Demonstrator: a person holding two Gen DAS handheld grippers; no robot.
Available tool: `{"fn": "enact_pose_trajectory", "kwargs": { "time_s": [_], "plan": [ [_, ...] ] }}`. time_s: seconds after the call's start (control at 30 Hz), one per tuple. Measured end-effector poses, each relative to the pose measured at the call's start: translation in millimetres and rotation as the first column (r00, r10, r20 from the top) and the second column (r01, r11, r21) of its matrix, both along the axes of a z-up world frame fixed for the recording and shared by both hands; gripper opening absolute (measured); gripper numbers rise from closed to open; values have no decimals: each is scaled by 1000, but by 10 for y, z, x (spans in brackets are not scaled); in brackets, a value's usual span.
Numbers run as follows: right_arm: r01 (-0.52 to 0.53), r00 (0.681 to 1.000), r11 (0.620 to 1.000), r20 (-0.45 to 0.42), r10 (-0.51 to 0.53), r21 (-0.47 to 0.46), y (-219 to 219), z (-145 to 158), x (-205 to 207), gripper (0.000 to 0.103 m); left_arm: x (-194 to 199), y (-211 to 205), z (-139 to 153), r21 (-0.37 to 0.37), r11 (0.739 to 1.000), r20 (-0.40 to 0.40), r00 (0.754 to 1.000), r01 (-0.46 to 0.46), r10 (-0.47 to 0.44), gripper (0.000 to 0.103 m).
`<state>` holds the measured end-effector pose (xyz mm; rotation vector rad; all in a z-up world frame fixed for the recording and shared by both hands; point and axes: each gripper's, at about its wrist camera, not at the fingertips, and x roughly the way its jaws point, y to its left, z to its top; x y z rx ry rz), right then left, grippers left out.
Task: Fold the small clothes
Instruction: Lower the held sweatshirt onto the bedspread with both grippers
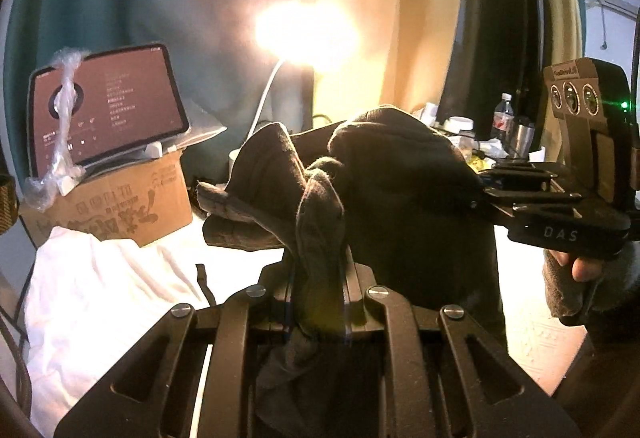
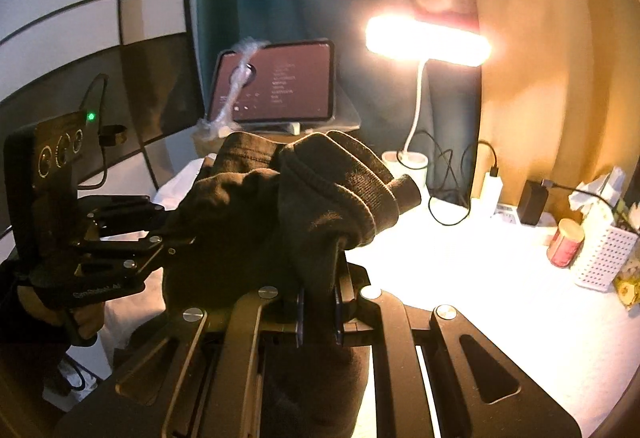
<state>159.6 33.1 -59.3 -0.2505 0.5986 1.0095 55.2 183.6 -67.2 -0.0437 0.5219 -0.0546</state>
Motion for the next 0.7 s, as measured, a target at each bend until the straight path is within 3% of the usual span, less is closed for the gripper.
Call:
{"fn": "enact_pose_trajectory", "kwargs": {
  "time_s": [0.47, 0.7],
  "plan": [
    [20, 996, 997, -90, -26, -71, 318, -509, 468, 12, 363, 340, -473, -50, 997, -122, 992, -50, 43, 15],
    [47, 986, 991, -150, -66, -128, 396, -903, 688, 12, 540, 527, -704, -61, 996, -202, 978, -68, 54, 15]
  ]
}}
